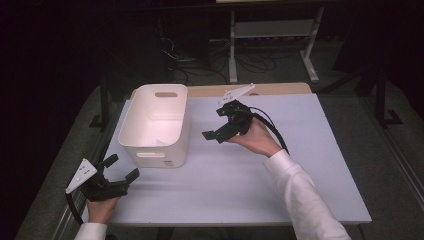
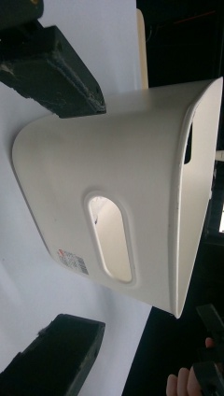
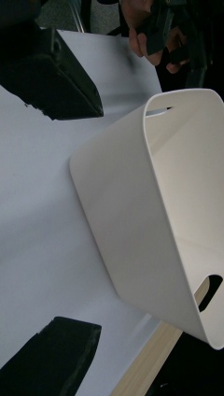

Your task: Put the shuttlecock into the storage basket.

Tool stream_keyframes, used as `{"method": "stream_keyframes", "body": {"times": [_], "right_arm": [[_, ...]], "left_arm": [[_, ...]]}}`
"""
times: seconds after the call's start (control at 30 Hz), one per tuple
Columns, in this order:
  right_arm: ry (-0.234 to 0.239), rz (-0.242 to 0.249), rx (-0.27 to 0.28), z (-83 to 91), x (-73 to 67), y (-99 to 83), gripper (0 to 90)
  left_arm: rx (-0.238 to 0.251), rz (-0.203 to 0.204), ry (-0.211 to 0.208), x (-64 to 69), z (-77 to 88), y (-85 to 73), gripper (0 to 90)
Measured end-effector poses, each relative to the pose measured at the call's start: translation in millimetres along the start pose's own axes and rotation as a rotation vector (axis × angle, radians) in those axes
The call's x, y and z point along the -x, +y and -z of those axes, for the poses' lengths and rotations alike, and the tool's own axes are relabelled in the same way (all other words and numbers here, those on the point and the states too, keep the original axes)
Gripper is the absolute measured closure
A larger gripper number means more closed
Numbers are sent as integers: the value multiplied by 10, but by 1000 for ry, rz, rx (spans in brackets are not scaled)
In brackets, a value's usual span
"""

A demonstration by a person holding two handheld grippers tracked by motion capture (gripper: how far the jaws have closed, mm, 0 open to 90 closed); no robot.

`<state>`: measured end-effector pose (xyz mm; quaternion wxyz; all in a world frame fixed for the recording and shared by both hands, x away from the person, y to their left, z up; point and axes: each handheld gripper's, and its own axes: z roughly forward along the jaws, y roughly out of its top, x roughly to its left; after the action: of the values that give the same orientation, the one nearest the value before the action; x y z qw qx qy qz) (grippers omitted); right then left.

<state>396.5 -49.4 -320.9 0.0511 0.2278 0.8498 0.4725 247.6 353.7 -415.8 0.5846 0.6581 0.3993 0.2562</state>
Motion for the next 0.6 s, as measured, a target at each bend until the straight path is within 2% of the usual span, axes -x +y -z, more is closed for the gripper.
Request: {"method": "stream_keyframes", "body": {"times": [0.6], "right_arm": [[-51, -17, -8, 318, 73, -287, 0]], "left_arm": [[-2, -1, -4, 5, 1, -3, 0]]}}
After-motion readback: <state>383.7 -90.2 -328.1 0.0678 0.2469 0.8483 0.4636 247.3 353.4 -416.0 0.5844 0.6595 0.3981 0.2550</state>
